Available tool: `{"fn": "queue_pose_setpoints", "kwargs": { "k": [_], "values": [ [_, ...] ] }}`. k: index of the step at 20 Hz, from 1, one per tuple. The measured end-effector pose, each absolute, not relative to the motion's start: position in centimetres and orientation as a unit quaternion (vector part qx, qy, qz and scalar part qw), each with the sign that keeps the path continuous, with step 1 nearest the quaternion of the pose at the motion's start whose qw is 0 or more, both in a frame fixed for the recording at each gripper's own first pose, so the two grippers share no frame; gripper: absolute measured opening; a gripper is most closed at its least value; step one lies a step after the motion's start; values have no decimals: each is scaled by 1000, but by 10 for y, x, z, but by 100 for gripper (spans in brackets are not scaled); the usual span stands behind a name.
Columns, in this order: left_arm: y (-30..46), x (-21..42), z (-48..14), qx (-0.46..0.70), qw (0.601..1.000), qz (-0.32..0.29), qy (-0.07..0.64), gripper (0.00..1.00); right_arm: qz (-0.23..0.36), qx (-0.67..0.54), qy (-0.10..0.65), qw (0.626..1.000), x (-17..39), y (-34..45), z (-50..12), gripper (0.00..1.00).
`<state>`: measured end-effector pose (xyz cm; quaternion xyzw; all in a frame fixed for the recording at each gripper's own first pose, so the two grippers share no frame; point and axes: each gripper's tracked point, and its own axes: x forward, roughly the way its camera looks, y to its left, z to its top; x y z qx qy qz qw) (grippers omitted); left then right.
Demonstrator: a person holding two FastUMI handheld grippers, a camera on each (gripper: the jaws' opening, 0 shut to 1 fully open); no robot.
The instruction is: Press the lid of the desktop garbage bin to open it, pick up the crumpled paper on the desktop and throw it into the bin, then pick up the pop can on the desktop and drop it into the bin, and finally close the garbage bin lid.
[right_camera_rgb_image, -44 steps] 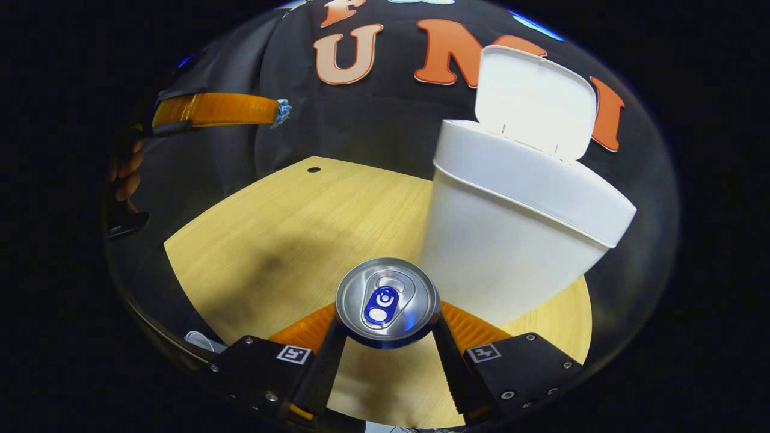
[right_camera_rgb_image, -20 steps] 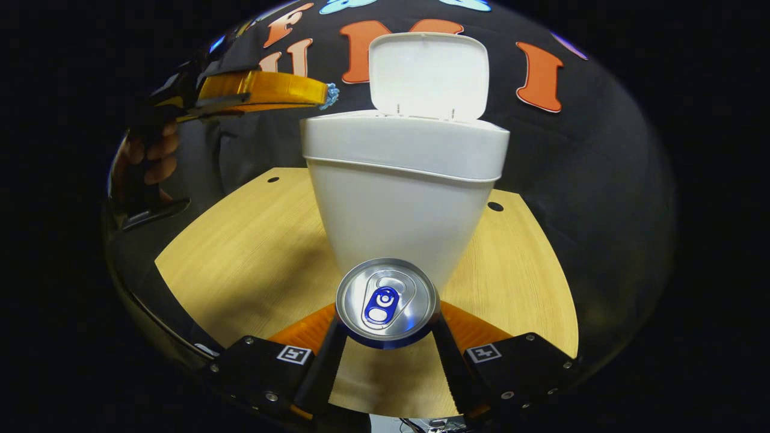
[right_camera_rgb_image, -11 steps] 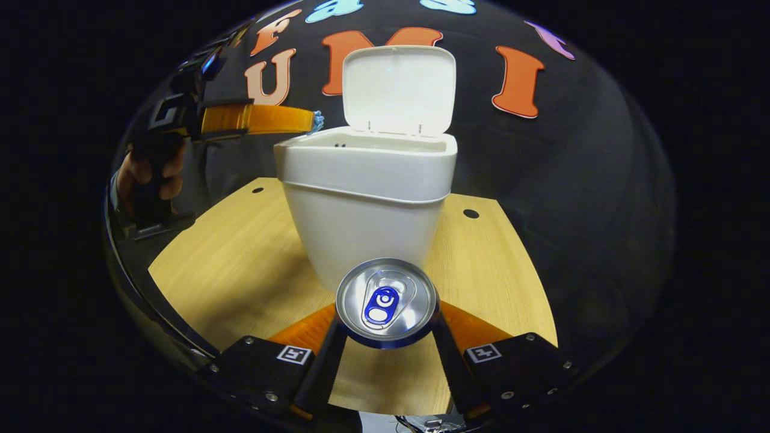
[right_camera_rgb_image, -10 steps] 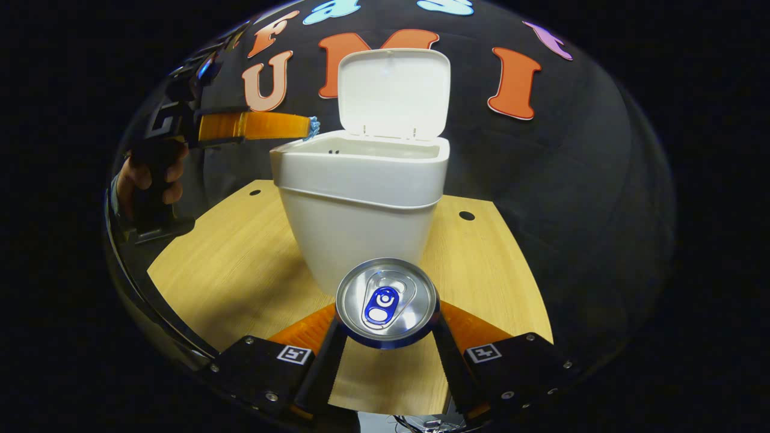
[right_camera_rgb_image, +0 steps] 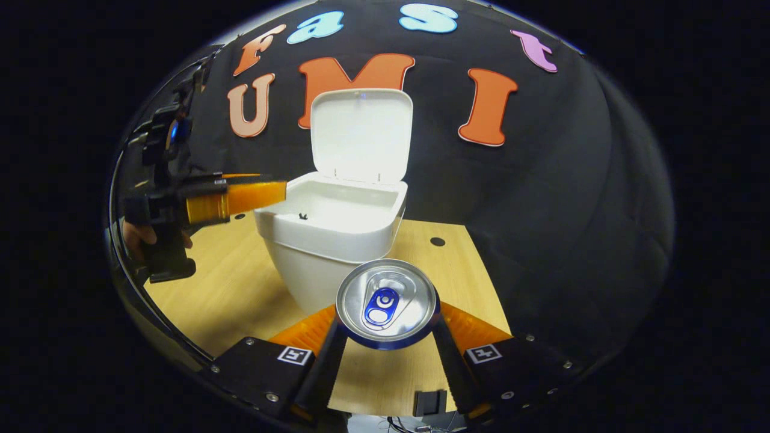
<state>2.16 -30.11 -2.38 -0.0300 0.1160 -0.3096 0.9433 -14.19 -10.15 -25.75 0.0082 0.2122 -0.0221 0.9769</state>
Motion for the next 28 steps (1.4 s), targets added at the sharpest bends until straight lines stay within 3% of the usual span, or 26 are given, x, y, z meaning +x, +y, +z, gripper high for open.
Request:
{"fn": "queue_pose_setpoints", "kwargs": {
  "k": [3, 7, 16, 17, 18, 24, 25, 26, 28],
  "values": [
    [-298, 20, -23, -35, 944, -306, 117, 93, -26, -1, 206, 978, -142, -109, -239, 78],
    [-286, 15, -23, -32, 947, -297, 116, 99, -23, -11, 200, 980, -143, -110, -224, 78],
    [-255, 4, -31, -41, 954, -269, 130, 98, -31, -12, 166, 986, -138, -124, -167, 78],
    [-251, 2, -32, -42, 954, -265, 130, 98, -30, -12, 160, 987, -137, -124, -162, 74],
    [-247, 0, -32, -41, 955, -264, 130, 98, -28, -13, 155, 987, -135, -123, -157, 78],
    [-225, -5, -32, -40, 960, -243, 130, 99, -11, -15, 133, 991, -114, -116, -138, 78],
    [-220, -6, -33, -40, 961, -238, 131, 98, -7, -15, 131, 991, -109, -112, -136, 73],
    [-216, -7, -33, -40, 963, -234, 131, 98, -1, -15, 129, 991, -105, -110, -134, 78],
    [-207, -9, -34, -39, 965, -222, 133, 98, 12, -17, 125, 992, -96, -103, -133, 78]
  ]
}}
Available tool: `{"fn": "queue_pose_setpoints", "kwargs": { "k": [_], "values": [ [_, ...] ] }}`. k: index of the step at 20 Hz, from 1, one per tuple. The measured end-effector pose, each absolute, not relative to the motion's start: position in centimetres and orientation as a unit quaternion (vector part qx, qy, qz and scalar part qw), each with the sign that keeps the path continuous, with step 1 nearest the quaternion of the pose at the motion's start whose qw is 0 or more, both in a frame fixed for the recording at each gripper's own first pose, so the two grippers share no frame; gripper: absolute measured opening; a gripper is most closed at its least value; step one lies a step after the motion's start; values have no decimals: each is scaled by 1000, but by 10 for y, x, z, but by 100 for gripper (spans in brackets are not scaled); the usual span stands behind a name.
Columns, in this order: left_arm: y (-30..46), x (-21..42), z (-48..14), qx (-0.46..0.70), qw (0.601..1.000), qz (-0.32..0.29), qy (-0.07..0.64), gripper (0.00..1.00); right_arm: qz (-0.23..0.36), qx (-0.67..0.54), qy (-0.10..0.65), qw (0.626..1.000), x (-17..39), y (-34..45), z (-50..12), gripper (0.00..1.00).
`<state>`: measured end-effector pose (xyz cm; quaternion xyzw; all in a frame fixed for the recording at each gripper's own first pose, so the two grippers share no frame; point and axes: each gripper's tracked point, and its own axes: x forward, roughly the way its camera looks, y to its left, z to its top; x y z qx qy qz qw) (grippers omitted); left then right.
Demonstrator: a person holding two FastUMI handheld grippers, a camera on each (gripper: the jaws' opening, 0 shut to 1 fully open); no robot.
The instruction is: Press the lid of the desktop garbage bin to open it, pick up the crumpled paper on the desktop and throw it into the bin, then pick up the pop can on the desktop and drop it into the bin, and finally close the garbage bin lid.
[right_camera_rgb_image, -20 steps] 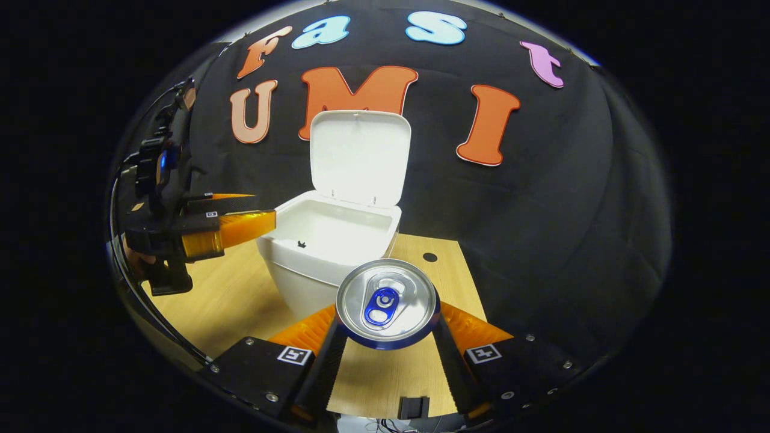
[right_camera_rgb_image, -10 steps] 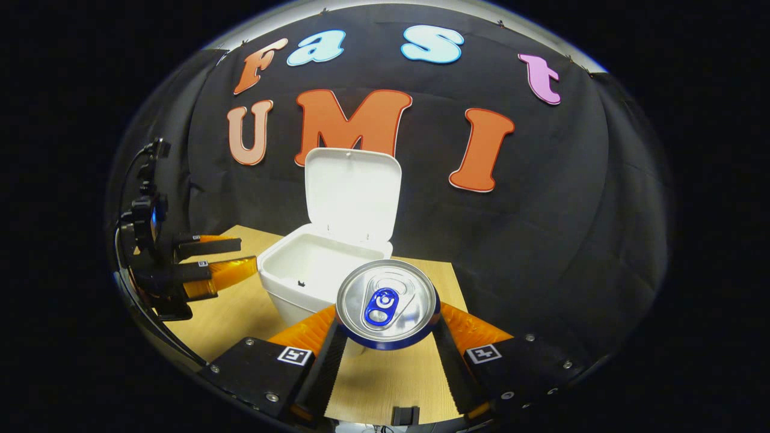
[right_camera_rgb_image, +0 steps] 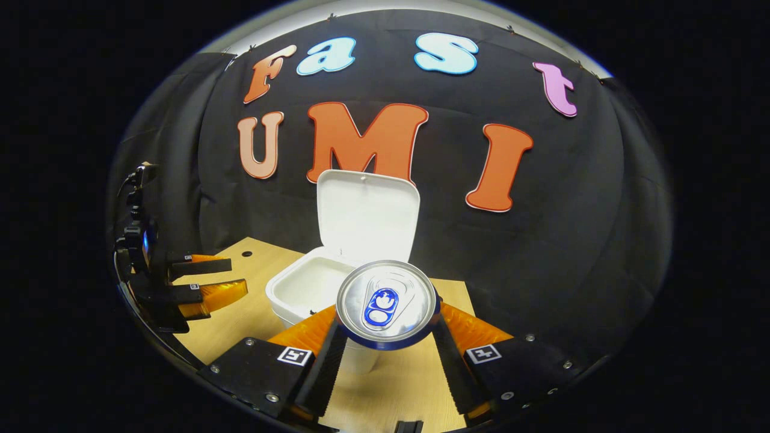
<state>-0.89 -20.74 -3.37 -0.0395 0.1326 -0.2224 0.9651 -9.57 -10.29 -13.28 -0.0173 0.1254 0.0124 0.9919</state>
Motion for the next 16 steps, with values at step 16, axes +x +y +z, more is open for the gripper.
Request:
{"fn": "queue_pose_setpoints", "kwargs": {
  "k": [16],
  "values": [
    [-162, -16, -47, -33, 980, -125, 153, 98, 97, -22, 146, 984, -36, -77, -160, 78]
  ]
}}
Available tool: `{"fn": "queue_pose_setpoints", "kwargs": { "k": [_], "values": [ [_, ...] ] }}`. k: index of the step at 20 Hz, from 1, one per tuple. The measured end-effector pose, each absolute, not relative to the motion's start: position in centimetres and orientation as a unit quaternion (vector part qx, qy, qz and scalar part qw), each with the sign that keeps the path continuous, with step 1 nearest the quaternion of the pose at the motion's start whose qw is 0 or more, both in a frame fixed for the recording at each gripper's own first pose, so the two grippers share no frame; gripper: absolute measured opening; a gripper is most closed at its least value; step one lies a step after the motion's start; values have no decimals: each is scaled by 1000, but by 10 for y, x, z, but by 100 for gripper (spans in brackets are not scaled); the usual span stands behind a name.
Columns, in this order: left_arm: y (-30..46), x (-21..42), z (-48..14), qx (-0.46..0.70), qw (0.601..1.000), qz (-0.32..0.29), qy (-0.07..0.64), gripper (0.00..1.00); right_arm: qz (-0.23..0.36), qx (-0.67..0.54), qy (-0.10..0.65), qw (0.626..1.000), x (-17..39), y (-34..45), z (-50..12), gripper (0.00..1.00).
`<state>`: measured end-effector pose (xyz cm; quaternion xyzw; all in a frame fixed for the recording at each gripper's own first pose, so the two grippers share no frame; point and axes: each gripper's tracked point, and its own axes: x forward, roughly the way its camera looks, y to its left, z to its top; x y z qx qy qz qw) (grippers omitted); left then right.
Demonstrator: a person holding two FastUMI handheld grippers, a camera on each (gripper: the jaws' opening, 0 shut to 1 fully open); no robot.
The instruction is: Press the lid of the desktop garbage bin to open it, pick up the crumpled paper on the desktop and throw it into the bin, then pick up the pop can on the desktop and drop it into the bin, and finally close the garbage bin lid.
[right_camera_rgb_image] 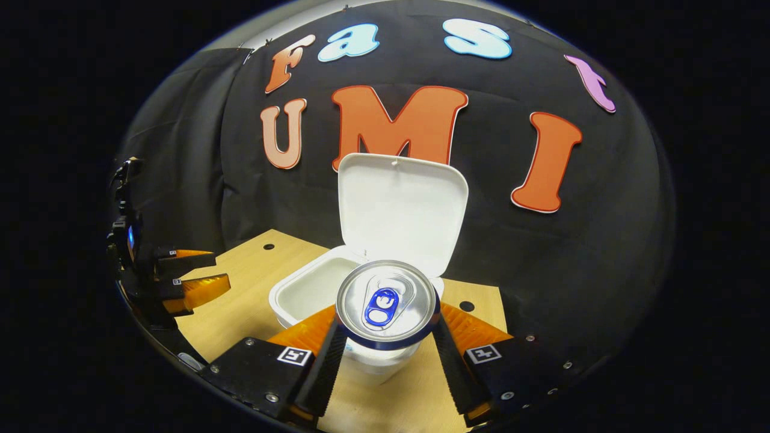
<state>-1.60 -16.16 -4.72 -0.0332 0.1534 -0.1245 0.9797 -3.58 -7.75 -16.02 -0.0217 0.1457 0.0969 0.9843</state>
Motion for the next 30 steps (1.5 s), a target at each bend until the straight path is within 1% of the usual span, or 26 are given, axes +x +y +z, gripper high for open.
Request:
{"fn": "queue_pose_setpoints", "kwargs": {
  "k": [1, 2, 3, 7, 14, 17, 19, 20, 21, 30],
  "values": [
    [-162, -16, -49, -32, 980, -121, 155, 98, 102, -22, 148, 983, -34, -76, -164, 78],
    [-162, -18, -49, -31, 980, -117, 157, 98, 104, -24, 153, 982, -31, -76, -169, 74],
    [-162, -19, -50, -30, 980, -115, 159, 98, 106, -27, 156, 982, -29, -76, -172, 78],
    [-163, -22, -55, -22, 980, -104, 170, 98, 123, -34, 165, 978, -24, -71, -184, 78],
    [-174, -25, -61, -22, 977, -113, 180, 97, 134, -31, 188, 972, -26, -67, -205, 78],
    [-176, -26, -64, -26, 976, -117, 183, 98, 130, -37, 188, 973, -28, -67, -205, 78],
    [-175, -26, -65, -26, 975, -120, 183, 98, 126, -35, 193, 973, -28, -68, -207, 80],
    [-174, -26, -64, -25, 975, -121, 182, 98, 123, -35, 195, 972, -28, -69, -209, 75],
    [-173, -27, -63, -25, 976, -121, 182, 98, 118, -36, 195, 973, -27, -70, -209, 81],
    [-144, -29, -67, -33, 978, -104, 178, 97, 100, -47, 171, 979, -15, -68, -181, 83]
  ]
}}
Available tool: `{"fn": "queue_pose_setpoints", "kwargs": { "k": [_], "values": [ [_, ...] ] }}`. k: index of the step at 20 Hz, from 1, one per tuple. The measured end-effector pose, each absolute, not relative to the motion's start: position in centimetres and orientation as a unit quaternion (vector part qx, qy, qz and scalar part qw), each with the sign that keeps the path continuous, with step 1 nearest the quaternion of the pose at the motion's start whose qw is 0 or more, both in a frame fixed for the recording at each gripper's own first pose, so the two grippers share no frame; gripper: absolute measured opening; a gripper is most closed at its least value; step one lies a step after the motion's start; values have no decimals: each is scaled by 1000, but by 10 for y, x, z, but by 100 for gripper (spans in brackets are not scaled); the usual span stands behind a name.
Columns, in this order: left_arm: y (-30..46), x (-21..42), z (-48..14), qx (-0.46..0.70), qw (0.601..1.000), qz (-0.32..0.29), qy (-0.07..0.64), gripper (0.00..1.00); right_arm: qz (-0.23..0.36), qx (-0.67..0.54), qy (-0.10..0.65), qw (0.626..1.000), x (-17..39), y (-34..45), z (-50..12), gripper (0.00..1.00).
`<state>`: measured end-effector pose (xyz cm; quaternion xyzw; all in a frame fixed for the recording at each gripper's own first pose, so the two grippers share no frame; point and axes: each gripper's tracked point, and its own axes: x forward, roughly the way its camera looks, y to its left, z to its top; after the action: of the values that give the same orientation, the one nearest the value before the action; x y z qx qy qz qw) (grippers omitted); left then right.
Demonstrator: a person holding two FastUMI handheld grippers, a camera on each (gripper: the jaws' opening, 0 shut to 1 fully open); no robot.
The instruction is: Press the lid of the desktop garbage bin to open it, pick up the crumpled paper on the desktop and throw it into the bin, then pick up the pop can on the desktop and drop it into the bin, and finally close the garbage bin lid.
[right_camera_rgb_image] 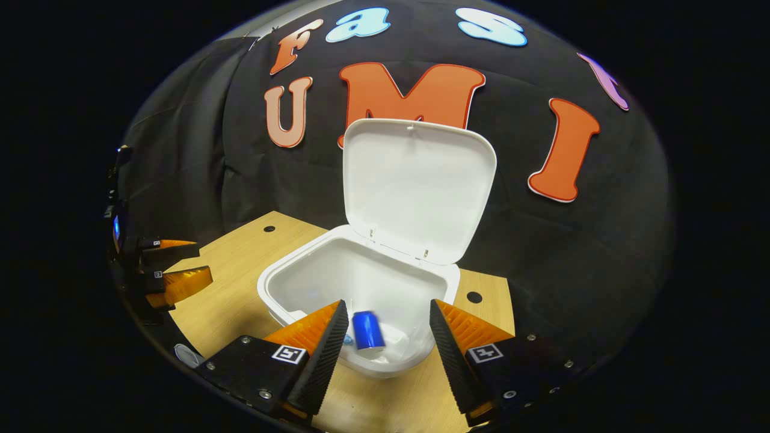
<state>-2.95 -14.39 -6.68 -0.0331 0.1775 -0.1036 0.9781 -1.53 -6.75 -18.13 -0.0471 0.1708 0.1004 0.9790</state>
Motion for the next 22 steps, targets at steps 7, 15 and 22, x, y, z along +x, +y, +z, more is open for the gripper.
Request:
{"fn": "queue_pose_setpoints", "kwargs": {
  "k": [7, 15, 22],
  "values": [
    [-117, -34, -68, -40, 981, -76, 173, 97, 86, -61, 119, 987, 10, -73, -129, 82],
    [-88, -38, -73, -57, 983, -37, 172, 98, 95, -83, 54, 991, 37, -60, -64, 81],
    [-70, -39, -75, -60, 983, -13, 172, 98, 94, -94, -7, 991, 57, -60, -6, 81]
  ]
}}
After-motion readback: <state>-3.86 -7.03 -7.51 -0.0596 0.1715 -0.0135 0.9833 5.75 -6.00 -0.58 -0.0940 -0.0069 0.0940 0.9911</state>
